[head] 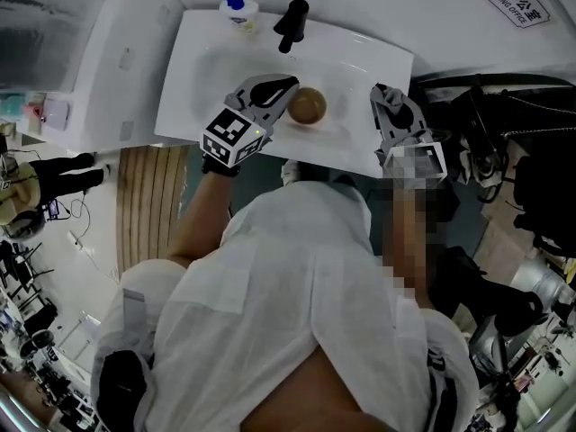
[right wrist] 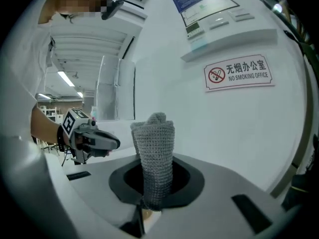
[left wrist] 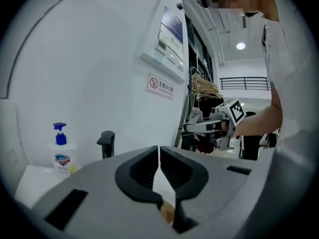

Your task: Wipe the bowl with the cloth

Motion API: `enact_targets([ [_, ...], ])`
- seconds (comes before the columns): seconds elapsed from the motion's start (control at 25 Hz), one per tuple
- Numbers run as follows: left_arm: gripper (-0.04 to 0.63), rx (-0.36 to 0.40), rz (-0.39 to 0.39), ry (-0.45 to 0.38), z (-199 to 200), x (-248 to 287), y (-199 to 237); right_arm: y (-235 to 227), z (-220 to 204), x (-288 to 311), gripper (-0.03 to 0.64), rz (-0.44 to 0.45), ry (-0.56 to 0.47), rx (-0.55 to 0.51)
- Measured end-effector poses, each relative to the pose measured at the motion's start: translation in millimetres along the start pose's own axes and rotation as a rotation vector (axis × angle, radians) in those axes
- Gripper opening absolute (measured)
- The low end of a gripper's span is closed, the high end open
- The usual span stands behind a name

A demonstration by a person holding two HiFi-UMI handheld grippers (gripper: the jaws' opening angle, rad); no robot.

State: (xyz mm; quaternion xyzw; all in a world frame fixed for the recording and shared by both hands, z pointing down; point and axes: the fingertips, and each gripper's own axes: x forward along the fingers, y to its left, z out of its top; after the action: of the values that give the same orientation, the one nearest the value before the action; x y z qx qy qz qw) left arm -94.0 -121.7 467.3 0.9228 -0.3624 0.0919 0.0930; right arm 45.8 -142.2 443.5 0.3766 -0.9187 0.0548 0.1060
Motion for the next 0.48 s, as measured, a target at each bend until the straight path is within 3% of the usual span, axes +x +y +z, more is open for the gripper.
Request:
enact_targets([
  [0.48, 0.018, -0.004, -0.053, 0.099, -32, 31, 8, 0, -26, 24, 0.043, 0.051, 0.078, 0.004],
])
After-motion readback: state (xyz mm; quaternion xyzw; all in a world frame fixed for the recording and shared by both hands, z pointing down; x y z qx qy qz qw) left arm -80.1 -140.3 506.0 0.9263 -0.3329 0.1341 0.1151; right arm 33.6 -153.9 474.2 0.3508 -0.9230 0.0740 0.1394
